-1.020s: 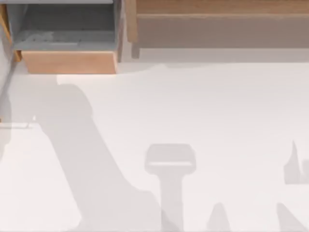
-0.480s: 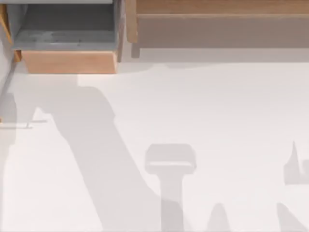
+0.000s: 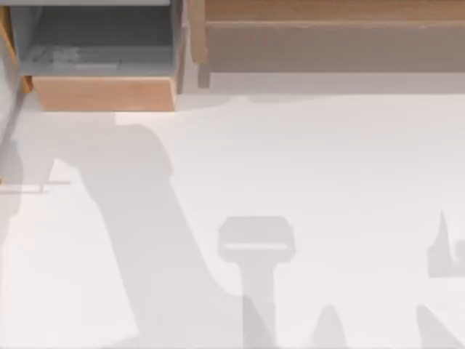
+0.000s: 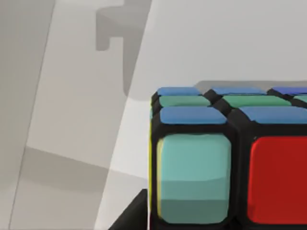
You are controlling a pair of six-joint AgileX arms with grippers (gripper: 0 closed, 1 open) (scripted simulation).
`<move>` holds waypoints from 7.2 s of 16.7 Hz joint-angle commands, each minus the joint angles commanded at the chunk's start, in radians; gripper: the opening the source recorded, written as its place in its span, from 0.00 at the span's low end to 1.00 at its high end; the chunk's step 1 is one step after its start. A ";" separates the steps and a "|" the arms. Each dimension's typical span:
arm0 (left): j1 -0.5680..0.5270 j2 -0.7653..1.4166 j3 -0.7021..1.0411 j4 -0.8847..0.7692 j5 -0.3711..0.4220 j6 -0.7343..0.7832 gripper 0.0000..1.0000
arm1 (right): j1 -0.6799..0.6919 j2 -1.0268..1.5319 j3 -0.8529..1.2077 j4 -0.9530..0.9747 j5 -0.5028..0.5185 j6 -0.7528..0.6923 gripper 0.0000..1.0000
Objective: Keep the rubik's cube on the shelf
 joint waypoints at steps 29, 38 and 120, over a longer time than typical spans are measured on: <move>-0.896 -0.331 -0.705 0.403 -0.603 0.120 0.00 | 0.000 0.000 0.000 0.000 0.000 0.000 1.00; -1.089 -0.440 -0.840 1.144 -0.672 0.047 0.00 | 0.000 0.000 0.000 0.000 0.000 0.000 1.00; -1.748 0.013 -0.830 2.336 -0.321 -0.641 1.00 | 0.000 0.000 0.000 0.000 0.000 0.000 1.00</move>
